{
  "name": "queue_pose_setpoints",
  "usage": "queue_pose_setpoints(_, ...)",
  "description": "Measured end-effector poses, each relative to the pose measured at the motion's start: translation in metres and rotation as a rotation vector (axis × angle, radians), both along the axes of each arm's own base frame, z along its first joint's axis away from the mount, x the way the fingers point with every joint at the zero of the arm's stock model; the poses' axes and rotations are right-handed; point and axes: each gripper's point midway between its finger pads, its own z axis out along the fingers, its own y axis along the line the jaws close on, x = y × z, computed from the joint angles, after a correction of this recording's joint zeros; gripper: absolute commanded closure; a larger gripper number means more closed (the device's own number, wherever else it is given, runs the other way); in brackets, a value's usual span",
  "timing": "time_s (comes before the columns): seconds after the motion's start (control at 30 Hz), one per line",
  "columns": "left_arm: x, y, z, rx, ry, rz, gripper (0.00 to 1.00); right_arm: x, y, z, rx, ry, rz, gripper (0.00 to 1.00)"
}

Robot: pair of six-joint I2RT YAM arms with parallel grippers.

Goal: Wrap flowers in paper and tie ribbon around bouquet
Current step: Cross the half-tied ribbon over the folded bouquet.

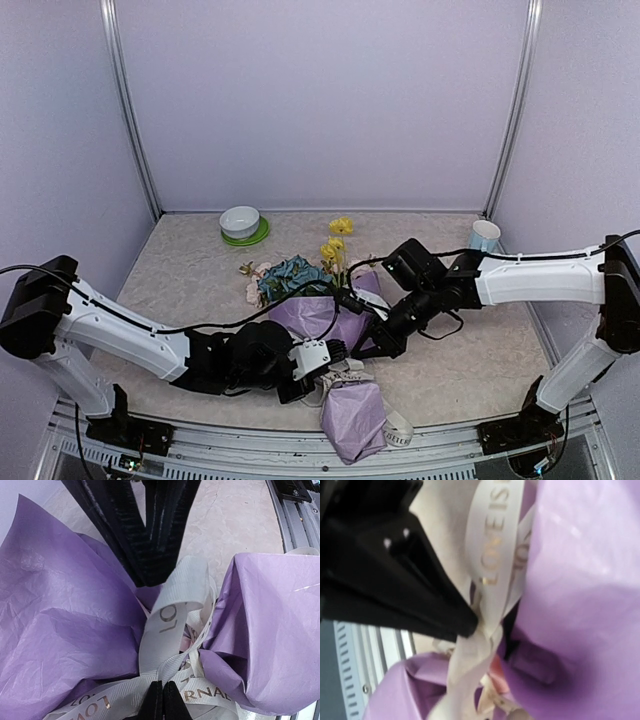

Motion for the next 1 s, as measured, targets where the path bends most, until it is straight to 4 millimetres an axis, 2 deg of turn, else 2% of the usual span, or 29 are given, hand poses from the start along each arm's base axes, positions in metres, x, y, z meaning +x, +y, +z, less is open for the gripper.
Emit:
queue_pose_setpoints(0.3,-0.004,-0.002,0.000,-0.018,0.026,-0.011,0.96,-0.014,0.000,-0.019,0.002,0.075,0.054,0.90)
queue_pose_setpoints(0.63,-0.003,0.004,0.001,-0.041,0.050,-0.008,0.96,-0.031,0.022,-0.031,0.078,0.164,0.171,0.87)
queue_pose_setpoints(1.0,-0.001,0.003,0.002,-0.073,0.079,-0.007,0.96,-0.024,0.040,-0.028,0.075,0.096,0.235,0.80)
